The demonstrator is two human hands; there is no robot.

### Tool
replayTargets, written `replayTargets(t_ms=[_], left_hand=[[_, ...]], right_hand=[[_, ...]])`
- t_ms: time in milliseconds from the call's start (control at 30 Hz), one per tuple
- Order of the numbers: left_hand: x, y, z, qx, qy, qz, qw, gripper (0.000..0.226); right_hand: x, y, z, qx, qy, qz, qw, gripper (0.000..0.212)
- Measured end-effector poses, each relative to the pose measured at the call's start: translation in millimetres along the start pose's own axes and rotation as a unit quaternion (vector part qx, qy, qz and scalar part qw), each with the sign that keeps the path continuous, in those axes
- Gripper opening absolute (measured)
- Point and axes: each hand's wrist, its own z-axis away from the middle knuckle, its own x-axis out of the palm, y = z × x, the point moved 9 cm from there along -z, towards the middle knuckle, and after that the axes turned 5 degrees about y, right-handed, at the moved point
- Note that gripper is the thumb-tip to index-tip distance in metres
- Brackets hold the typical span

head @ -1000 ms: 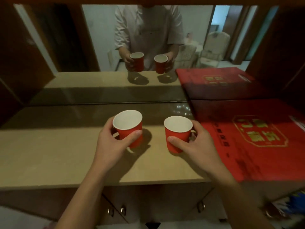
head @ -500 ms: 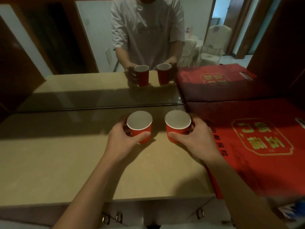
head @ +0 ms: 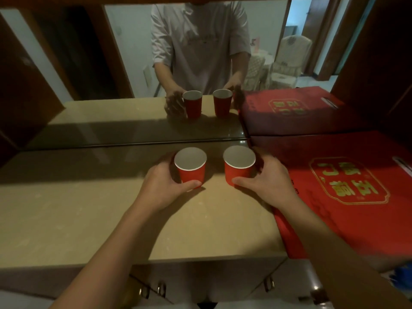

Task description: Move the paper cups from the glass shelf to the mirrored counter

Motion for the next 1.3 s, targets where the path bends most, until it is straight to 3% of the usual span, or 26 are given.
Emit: replayTargets(t_ms=[133, 200, 367, 600, 900, 1300], left_hand=[[-19, -4, 20, 0.035, 0.017, -0.251, 0.967, 0.083], [-27, -3, 33, 0.051, 0.038, -0.302, 0.951, 0.075], [-36, 21, 63, 0.114, 0.086, -0.313, 0.939, 0.061], [-13, 69, 86, 0.198, 0.062, -0.288, 0.935, 0.060], [56, 162, 127, 0.383, -0.044, -0.185, 0.904, 0.057], [149, 288, 312, 0.610, -0.175, -0.032, 0.772, 0.053]], right_hand=[[-24, 0, 12, -0.051, 0.004, 0.155, 0.987, 0.070], [-31, 0, 21, -0.078, 0.002, 0.230, 0.970, 0.059], [-33, -10, 42, -0.107, -0.006, 0.321, 0.941, 0.057], [-48, -27, 79, -0.105, 0.017, 0.362, 0.926, 0.054], [-142, -11, 199, 0.090, 0.107, 0.419, 0.897, 0.061], [-258, -15, 459, 0.351, 0.265, 0.488, 0.754, 0.057]])
